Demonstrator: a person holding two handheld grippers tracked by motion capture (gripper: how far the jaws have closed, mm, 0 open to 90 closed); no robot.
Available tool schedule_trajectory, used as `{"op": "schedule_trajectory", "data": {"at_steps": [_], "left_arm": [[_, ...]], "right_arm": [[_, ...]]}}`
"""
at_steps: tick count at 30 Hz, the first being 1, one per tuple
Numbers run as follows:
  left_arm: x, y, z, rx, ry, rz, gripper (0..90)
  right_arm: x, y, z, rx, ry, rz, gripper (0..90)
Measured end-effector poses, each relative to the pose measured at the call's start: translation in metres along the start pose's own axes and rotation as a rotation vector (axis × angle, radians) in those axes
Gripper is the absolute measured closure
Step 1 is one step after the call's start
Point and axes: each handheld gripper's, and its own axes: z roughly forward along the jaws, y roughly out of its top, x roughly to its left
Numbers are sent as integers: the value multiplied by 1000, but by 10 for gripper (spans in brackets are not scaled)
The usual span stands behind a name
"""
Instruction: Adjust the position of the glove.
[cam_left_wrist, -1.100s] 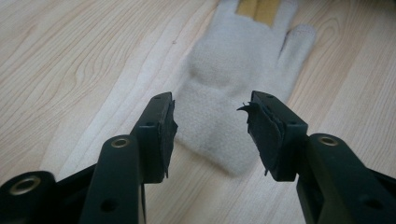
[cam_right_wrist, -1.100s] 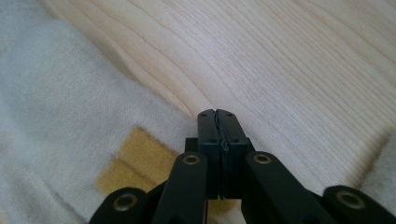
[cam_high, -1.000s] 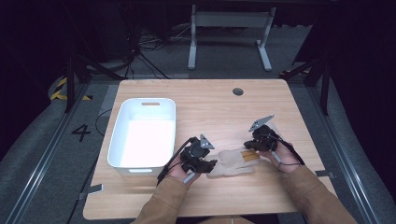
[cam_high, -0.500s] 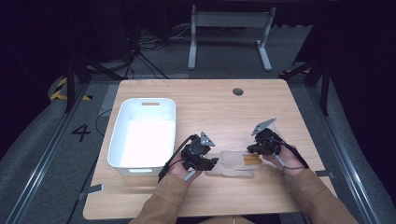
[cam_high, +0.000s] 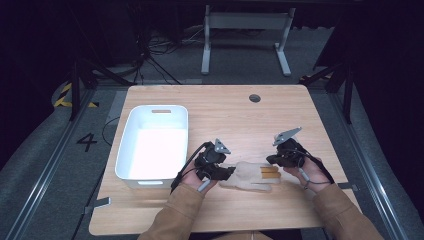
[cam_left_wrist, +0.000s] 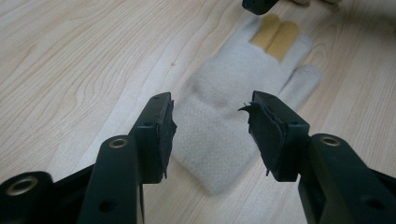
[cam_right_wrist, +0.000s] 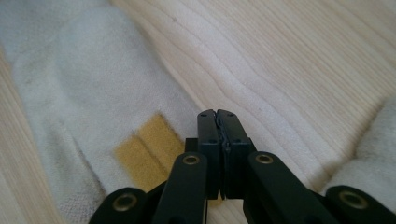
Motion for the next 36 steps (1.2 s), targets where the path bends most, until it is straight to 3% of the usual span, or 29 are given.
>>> {"op": "schedule_trajectory", "data": {"at_steps": [4, 11, 16, 23, 29, 36], "left_arm": [[0, 0, -1, -5, 1, -2, 501], [1, 0, -1, 3, -1, -2, 496], [0, 0, 0, 5, -3, -3, 499], [1, 1, 0, -1, -5, -6, 499], [1, 2, 1, 0, -9, -5, 498], [1, 3, 2, 1, -13, -2, 498]], "right_arm": [[-3, 0, -7, -40, -13, 9, 848], [-12, -3, -22, -108, -39, 66, 767], [-18, -6, -30, -138, -84, 103, 694], [-31, -14, -39, -150, -124, 155, 653], [-46, -27, -45, -158, -184, 238, 598], [-62, -42, -41, -99, -212, 319, 546]]}}
